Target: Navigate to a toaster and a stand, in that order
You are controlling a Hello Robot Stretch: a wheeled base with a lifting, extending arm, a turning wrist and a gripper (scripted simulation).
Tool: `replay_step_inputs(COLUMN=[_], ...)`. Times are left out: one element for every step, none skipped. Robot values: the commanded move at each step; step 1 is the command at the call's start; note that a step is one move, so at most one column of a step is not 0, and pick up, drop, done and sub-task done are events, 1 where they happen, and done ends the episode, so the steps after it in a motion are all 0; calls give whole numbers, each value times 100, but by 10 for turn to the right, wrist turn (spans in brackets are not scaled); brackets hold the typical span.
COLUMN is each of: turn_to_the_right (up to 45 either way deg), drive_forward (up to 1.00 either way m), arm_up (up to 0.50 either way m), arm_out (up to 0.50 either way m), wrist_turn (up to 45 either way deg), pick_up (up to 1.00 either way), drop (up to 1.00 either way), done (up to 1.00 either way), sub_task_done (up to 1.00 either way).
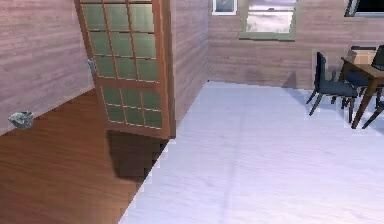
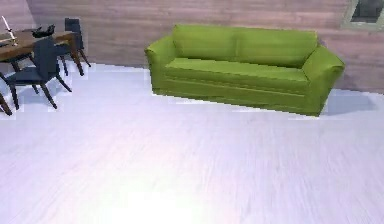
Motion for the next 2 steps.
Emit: replay_step_inputs(turn_to_the_right=[0,-270], drive_forward=[25,0], arm_up=[0,0], arm_out=[0,0], wrist_turn=[0,0], pick_up=[0,0], drop=[0,0], done=[0,0], sub_task_done=[0,0])
